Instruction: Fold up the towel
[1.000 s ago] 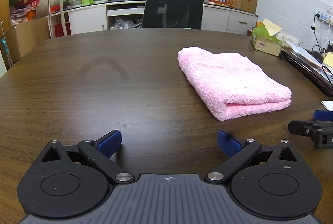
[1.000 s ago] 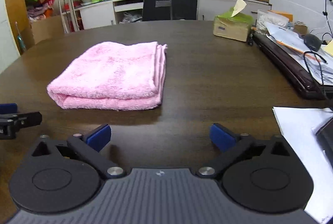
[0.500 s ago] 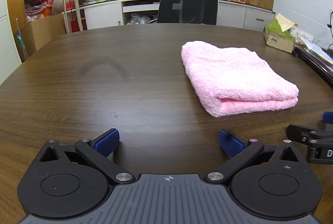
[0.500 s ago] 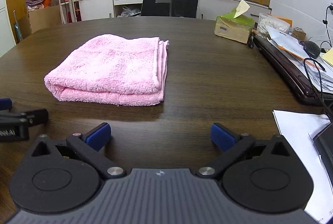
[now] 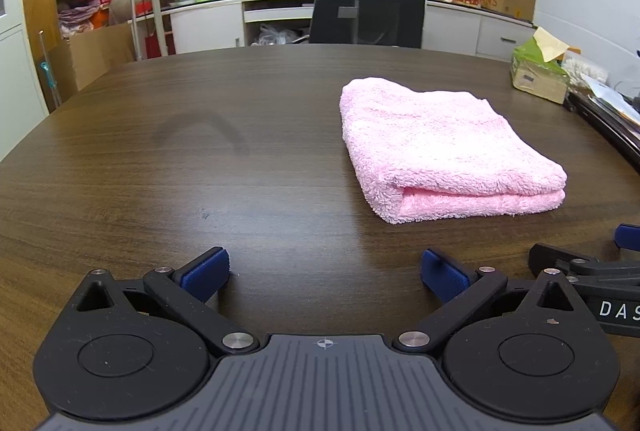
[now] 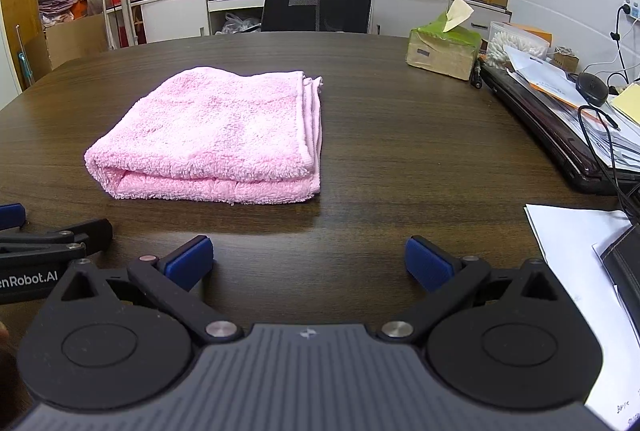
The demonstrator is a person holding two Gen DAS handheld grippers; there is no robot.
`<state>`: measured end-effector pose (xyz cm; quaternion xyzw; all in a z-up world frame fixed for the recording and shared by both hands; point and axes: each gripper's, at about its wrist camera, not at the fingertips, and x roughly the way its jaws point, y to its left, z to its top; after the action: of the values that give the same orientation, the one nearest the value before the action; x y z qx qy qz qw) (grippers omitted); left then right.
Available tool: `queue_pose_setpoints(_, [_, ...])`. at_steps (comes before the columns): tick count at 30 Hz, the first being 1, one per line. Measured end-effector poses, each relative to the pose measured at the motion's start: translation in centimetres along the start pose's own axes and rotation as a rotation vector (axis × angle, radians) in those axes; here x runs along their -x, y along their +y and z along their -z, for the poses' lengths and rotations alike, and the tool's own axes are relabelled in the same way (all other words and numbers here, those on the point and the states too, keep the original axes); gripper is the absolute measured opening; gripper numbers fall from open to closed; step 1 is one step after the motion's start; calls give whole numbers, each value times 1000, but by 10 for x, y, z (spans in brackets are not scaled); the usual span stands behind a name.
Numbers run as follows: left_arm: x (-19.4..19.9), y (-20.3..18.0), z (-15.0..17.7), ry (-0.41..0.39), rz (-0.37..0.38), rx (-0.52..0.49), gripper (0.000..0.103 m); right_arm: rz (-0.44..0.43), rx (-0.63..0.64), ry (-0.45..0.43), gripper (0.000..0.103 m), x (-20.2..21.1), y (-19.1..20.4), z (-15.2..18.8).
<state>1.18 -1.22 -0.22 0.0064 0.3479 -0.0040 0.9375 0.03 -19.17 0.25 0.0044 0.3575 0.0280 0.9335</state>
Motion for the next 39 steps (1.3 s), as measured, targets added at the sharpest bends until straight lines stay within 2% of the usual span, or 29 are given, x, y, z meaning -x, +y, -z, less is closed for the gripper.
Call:
queue_pose_setpoints(26, [-1,0,-1,1,19,-17,103,-29,24,1,103,-1,-17,1])
queue_pose_setpoints(28, [-2,-1,-2,1,19,-17,103,-27,24,0,103,3,-5,2])
queue_pose_setpoints(39, [-1,1,-1,1,30,-24,103,-27,24,0,103,3,-6,2])
